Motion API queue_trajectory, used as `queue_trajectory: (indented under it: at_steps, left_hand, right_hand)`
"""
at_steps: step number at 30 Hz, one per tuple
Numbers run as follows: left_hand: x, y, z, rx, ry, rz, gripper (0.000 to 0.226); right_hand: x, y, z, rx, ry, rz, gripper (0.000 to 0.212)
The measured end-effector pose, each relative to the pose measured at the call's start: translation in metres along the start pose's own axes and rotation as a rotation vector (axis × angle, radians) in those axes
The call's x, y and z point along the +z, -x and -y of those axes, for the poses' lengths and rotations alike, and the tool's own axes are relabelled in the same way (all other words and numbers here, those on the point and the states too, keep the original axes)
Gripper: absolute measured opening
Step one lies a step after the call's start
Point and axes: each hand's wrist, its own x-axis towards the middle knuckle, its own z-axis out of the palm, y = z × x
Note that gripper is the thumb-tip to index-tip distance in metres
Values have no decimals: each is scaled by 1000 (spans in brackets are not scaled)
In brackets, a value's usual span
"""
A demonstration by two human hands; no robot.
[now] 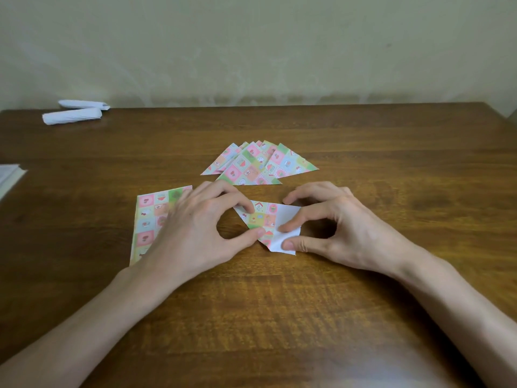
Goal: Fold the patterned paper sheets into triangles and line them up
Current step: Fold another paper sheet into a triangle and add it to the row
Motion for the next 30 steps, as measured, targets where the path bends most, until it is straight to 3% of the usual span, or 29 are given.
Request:
queue_trajectory:
  at_steps: [5,12,20,25,30]
  left_hand:
    - [-1,0,1,-3,7,16,41]
    - [-2,-1,2,-2,-12,37,43]
    - [-4,2,0,53,-21,69,42]
    - [-6,2,0,224,101,123,24]
    - [-3,2,2,335,47,129,30]
  right_hand:
    - [6,-3,5,-41,-30,-51,34]
    - [-11,0,2,-20,4,99,54]
    - [0,0,2,-3,-3,15,34]
    - [6,-3,1,11,-12,-40,27]
    - [11,-4,3,24,-11,-73,25]
